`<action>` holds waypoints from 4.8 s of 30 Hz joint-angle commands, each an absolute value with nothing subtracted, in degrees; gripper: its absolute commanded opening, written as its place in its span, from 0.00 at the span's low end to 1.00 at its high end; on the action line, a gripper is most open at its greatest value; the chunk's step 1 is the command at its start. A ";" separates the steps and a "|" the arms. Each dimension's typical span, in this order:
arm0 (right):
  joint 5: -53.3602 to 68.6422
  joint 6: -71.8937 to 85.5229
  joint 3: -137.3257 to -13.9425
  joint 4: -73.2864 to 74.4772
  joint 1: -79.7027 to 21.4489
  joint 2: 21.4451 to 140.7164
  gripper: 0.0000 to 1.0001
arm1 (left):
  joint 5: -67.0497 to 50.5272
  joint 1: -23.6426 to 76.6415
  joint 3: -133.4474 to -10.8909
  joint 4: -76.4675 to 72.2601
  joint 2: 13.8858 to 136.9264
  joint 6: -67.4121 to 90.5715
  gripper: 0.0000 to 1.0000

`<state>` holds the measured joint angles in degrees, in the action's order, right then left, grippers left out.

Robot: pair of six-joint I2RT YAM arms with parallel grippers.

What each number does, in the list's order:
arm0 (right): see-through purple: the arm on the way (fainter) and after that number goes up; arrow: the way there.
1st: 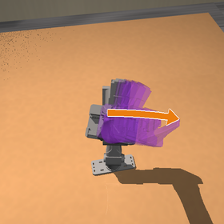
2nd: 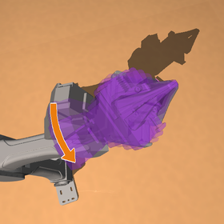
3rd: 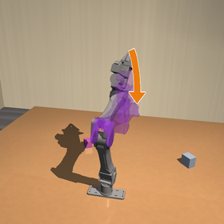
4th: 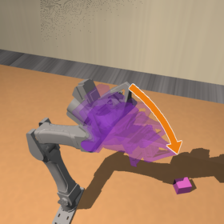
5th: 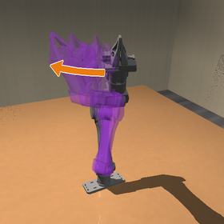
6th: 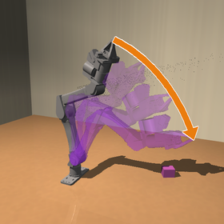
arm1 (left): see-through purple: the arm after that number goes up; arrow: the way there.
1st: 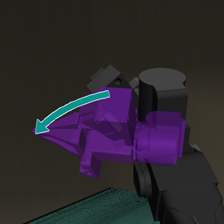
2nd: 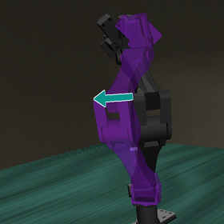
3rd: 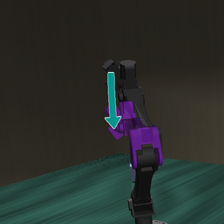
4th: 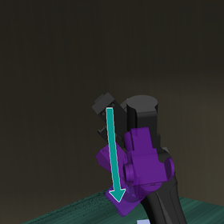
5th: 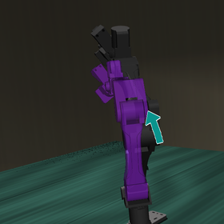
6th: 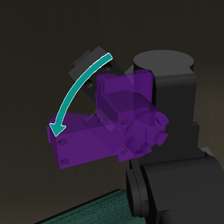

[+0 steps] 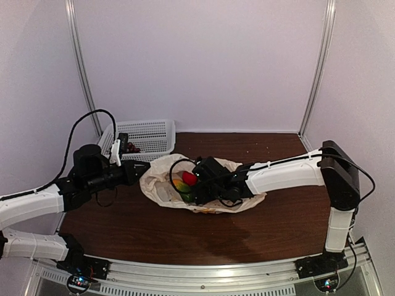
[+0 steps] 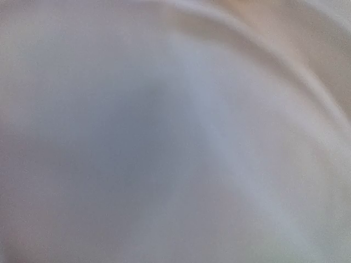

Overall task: Untie the knot of the plastic bag and take out the fruit
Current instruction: Reach into the gripper in the takeout bag, then pick up the fake fruit from the takeout bag, then pass from the right arm to the left, then place the fake fruit in the bin.

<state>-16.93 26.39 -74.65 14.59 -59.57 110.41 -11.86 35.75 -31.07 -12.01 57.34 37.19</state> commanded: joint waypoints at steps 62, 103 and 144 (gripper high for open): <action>1.75 12.46 -64.64 -9.67 -63.16 78.40 0.54 | -25.82 42.28 -54.66 -2.02 61.55 38.73 0.87; -5.65 2.94 -71.46 -4.14 -67.43 83.10 0.80 | -31.58 44.91 -53.66 -16.86 70.18 48.54 0.51; -23.25 12.43 -62.23 3.85 -63.25 68.46 0.99 | -16.74 10.02 -80.78 6.34 109.63 25.01 0.41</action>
<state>-22.15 11.18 -63.24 1.80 -63.68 68.69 -18.35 10.94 -75.77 4.78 104.57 27.66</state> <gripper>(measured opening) 0.994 0.671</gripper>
